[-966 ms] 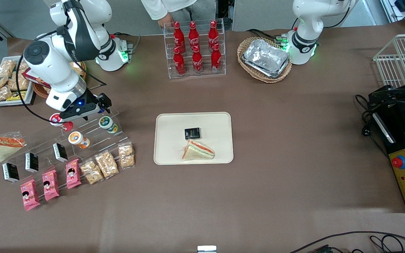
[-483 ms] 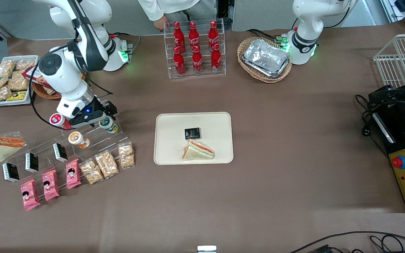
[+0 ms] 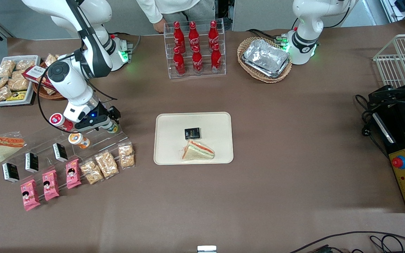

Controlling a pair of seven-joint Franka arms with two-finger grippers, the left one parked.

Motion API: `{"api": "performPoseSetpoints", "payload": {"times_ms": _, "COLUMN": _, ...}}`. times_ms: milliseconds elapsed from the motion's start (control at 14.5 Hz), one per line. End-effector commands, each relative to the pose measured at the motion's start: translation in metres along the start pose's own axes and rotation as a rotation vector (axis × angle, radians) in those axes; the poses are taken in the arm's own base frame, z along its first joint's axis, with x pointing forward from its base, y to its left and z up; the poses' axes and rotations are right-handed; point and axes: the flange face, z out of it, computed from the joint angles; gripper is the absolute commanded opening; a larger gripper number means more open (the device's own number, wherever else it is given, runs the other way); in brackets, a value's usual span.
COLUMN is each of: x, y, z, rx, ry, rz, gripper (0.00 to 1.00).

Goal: Place green gum on tray
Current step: 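Lower the right gripper and close it around the green gum bottle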

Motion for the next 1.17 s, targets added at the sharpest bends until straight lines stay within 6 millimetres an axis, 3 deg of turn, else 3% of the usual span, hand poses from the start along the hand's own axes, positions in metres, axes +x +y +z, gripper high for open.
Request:
{"api": "performPoseSetpoints", "payload": {"times_ms": 0, "x": -0.010, "y": -0.009, "z": 0.000, "rx": 0.014, "ry": 0.017, "rz": -0.014, "gripper": 0.97}}
{"api": "performPoseSetpoints", "payload": {"times_ms": 138, "x": -0.014, "y": -0.009, "z": -0.004, "rx": 0.013, "ry": 0.020, "rz": -0.014, "gripper": 0.79}}
{"api": "performPoseSetpoints", "payload": {"times_ms": 276, "x": -0.020, "y": -0.009, "z": -0.006, "rx": 0.011, "ry": 0.018, "rz": -0.015, "gripper": 0.73}}
{"api": "performPoseSetpoints", "payload": {"times_ms": 483, "x": -0.021, "y": -0.009, "z": -0.007, "rx": 0.012, "ry": 0.015, "rz": -0.018, "gripper": 0.25}}
{"api": "performPoseSetpoints", "payload": {"times_ms": 552, "x": -0.021, "y": -0.009, "z": -0.006, "rx": 0.012, "ry": 0.012, "rz": -0.018, "gripper": 0.15}}
{"api": "performPoseSetpoints", "payload": {"times_ms": 690, "x": -0.021, "y": -0.008, "z": -0.005, "rx": 0.013, "ry": 0.008, "rz": -0.013, "gripper": 0.13}}
{"api": "performPoseSetpoints", "payload": {"times_ms": 828, "x": -0.012, "y": -0.004, "z": -0.018, "rx": 0.014, "ry": 0.008, "rz": -0.005, "gripper": 0.11}}
{"api": "performPoseSetpoints", "payload": {"times_ms": 966, "x": 0.011, "y": -0.002, "z": -0.049, "rx": 0.026, "ry": -0.029, "rz": 0.000, "gripper": 0.11}}
{"api": "performPoseSetpoints", "payload": {"times_ms": 1103, "x": 0.040, "y": 0.002, "z": -0.093, "rx": 0.039, "ry": -0.075, "rz": 0.007, "gripper": 0.11}}
